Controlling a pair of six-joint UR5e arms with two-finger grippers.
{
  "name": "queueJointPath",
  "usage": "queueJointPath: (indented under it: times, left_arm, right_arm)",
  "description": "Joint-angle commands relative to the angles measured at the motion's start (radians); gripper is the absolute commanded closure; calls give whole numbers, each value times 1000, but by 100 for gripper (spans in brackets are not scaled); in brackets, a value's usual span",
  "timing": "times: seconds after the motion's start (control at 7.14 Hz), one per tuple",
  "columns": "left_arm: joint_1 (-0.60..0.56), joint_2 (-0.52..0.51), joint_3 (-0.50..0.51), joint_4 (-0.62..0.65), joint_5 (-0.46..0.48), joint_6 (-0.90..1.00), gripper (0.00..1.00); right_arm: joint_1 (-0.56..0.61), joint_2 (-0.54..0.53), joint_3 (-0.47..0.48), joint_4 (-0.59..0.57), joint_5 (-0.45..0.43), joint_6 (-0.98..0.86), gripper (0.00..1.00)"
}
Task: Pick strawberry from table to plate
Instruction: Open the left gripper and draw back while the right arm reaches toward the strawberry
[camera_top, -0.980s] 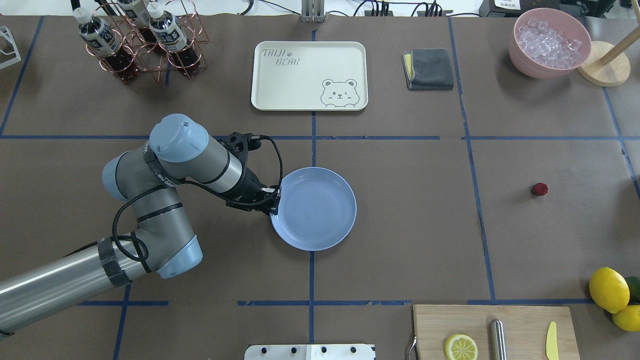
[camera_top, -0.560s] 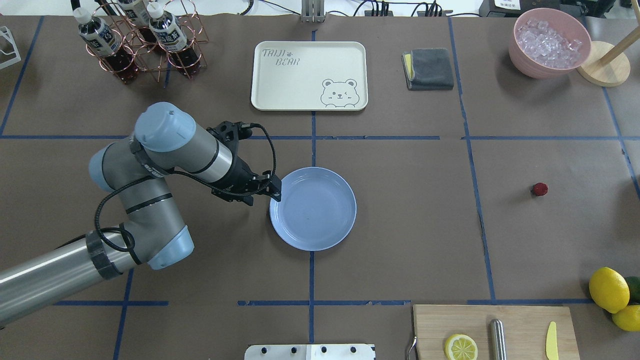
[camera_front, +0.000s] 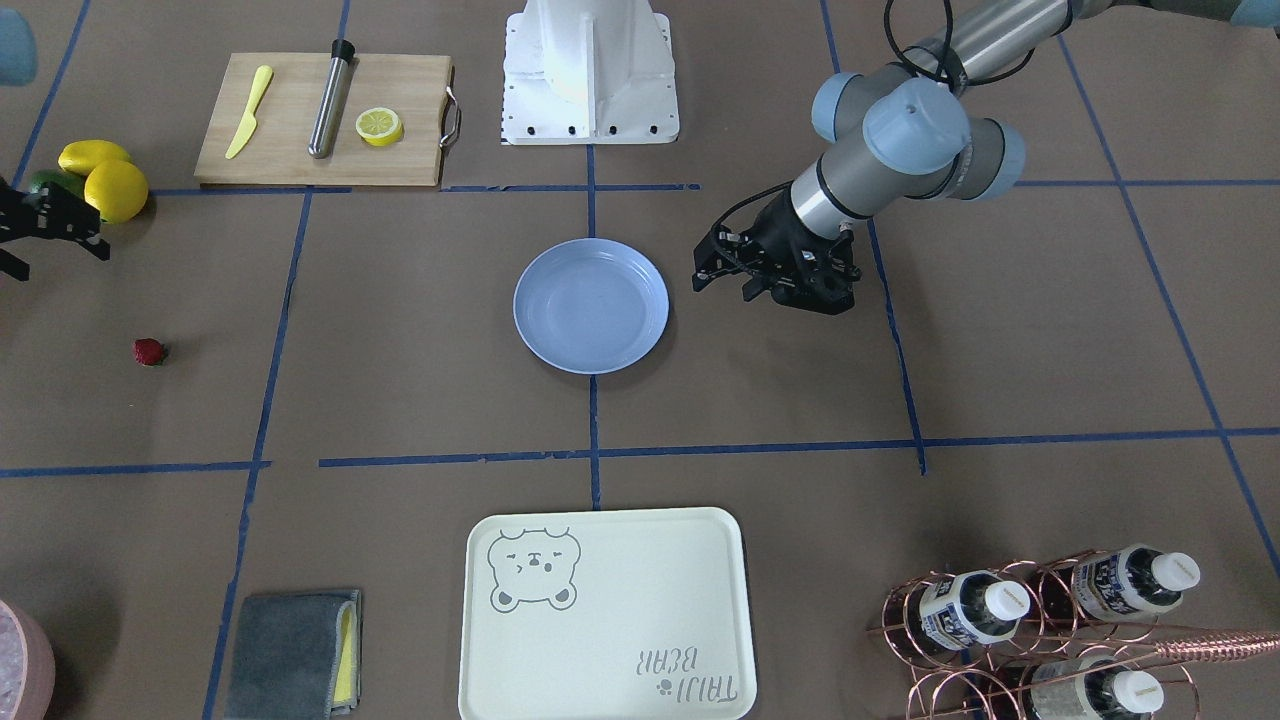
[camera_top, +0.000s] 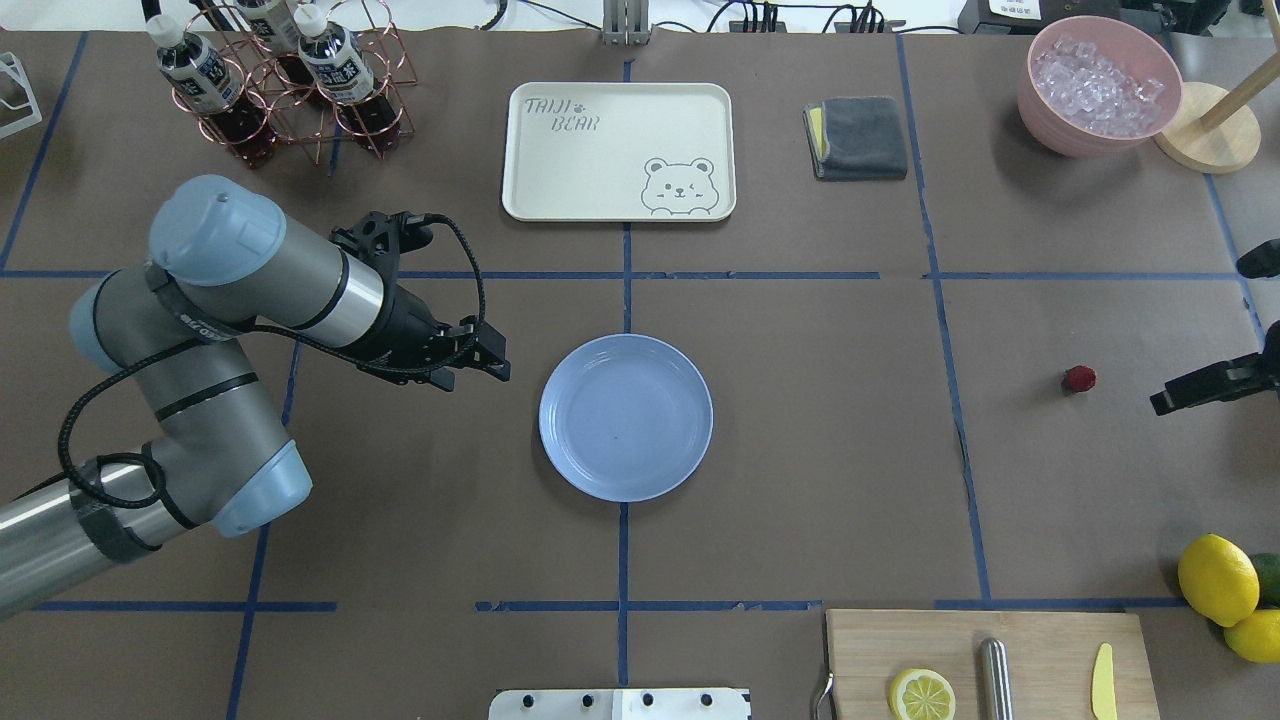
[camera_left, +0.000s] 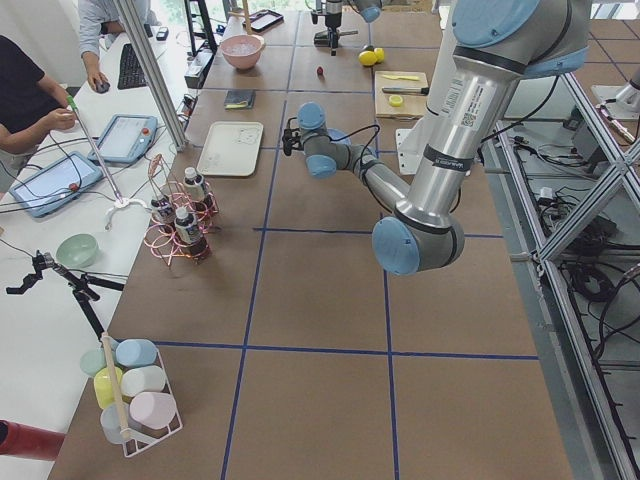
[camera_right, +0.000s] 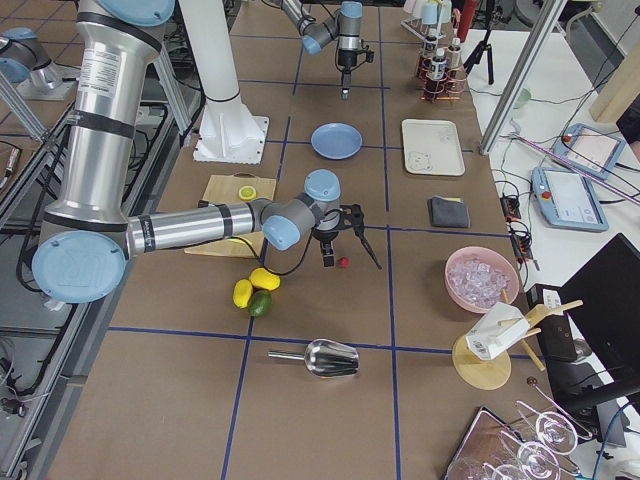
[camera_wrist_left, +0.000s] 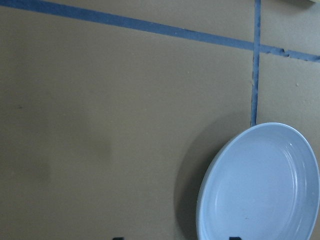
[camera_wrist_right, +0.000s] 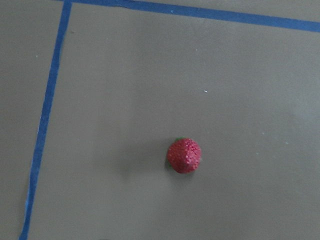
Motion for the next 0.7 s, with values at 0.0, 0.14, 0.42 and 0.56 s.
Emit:
queueJointPath:
  times: [0.0, 0.14, 0.42, 0.56]
  left_arm:
    - [-37, 106, -68, -5, -1, 92, 25]
    - [-46, 111, -71, -3, -1, 95, 25]
    - [-72, 134, -72, -5, 0, 120, 25]
    - [-72, 136, -74, -3, 0, 126, 25]
  right_arm:
    - [-57, 72, -92, 42, -76, 113, 0]
    - [-54, 63, -98, 42, -79, 115, 0]
    - [-56, 72, -156, 43, -102, 121, 1]
    - [-56, 87, -159, 43, -103, 125, 8]
